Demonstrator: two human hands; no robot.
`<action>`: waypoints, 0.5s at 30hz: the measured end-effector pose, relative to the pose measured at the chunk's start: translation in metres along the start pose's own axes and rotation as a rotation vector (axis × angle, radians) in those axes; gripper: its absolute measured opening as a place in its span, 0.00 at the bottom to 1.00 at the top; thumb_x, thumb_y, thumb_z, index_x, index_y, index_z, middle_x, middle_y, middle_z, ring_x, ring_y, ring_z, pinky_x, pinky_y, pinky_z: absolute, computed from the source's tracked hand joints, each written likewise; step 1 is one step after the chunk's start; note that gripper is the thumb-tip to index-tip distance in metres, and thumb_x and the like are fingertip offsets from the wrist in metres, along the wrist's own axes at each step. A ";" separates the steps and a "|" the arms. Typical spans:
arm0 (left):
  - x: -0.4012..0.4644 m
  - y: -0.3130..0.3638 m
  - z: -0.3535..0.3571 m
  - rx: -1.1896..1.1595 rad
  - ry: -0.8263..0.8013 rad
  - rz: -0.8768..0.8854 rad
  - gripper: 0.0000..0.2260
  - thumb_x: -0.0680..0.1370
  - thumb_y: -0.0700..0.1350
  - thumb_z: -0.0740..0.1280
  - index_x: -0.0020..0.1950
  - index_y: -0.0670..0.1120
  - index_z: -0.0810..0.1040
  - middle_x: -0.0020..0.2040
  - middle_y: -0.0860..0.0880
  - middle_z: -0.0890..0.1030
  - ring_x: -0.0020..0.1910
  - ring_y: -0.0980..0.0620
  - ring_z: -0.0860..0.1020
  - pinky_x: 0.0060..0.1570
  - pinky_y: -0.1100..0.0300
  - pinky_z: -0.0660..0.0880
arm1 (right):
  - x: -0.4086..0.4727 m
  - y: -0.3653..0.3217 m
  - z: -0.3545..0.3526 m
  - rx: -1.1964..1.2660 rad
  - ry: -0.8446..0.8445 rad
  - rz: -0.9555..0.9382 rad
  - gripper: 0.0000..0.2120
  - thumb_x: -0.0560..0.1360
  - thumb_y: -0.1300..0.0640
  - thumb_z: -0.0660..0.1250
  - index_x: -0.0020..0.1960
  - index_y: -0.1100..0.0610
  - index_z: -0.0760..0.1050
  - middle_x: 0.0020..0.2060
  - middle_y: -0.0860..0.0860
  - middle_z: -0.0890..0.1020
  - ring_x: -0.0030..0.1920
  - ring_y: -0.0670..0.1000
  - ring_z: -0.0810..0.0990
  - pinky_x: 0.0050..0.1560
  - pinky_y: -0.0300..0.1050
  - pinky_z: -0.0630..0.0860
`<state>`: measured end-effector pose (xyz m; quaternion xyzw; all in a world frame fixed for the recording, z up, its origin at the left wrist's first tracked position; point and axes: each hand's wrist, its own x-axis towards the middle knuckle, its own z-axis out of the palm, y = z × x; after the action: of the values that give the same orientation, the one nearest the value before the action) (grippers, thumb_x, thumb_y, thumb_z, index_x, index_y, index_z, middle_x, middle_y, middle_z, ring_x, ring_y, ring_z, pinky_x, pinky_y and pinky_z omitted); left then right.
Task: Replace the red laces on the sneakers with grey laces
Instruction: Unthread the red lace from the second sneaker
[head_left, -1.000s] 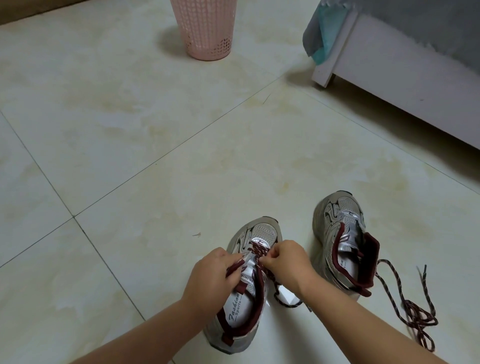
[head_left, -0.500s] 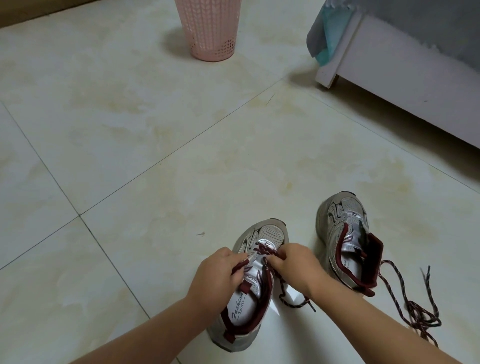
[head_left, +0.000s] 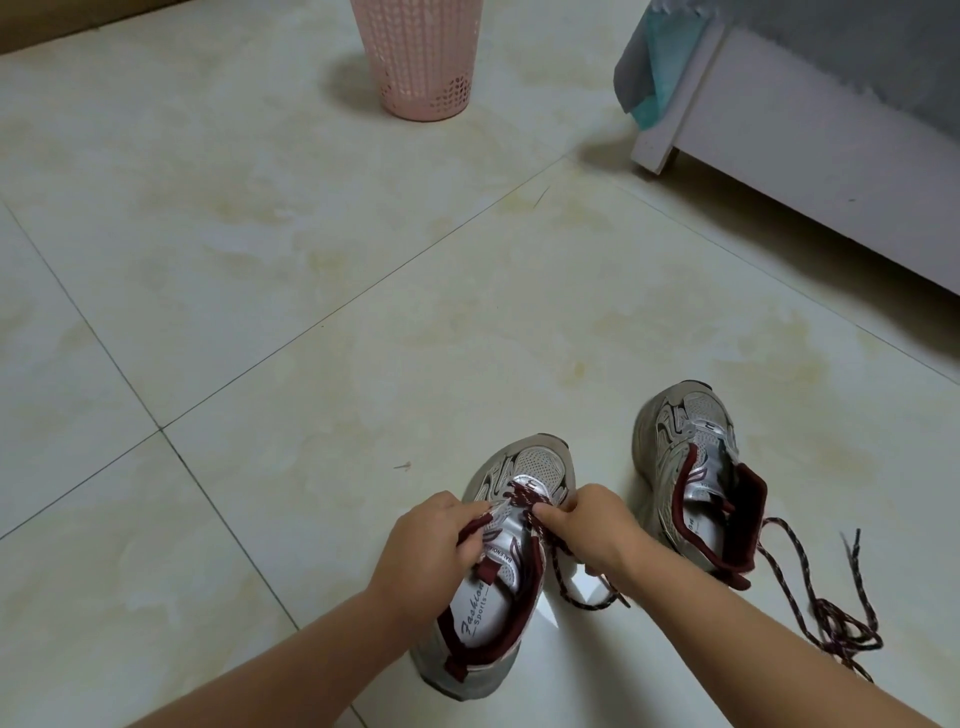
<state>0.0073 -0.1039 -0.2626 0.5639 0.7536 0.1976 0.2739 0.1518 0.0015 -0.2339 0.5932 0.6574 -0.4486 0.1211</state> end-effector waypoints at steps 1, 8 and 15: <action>0.000 -0.001 0.000 0.012 0.000 -0.007 0.13 0.76 0.47 0.61 0.59 0.57 0.76 0.40 0.55 0.70 0.42 0.55 0.71 0.36 0.69 0.60 | 0.000 0.000 -0.001 0.130 -0.060 0.047 0.18 0.76 0.52 0.65 0.31 0.58 0.66 0.25 0.52 0.69 0.24 0.50 0.66 0.26 0.38 0.65; -0.001 -0.004 -0.003 0.027 0.032 -0.030 0.13 0.76 0.46 0.61 0.59 0.57 0.76 0.43 0.53 0.75 0.44 0.55 0.73 0.38 0.67 0.60 | 0.002 0.006 0.001 0.380 -0.278 0.182 0.18 0.75 0.54 0.67 0.29 0.59 0.68 0.23 0.52 0.70 0.20 0.47 0.63 0.23 0.34 0.57; -0.002 -0.008 -0.003 0.023 0.032 -0.035 0.14 0.76 0.46 0.61 0.59 0.57 0.76 0.44 0.53 0.76 0.45 0.55 0.73 0.39 0.67 0.61 | 0.009 0.003 -0.026 -0.464 0.278 -0.143 0.08 0.76 0.56 0.62 0.40 0.58 0.72 0.37 0.53 0.78 0.41 0.55 0.77 0.35 0.42 0.67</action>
<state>-0.0001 -0.1083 -0.2645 0.5505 0.7698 0.1932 0.2588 0.1621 0.0259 -0.2268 0.5575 0.7931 -0.2078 0.1304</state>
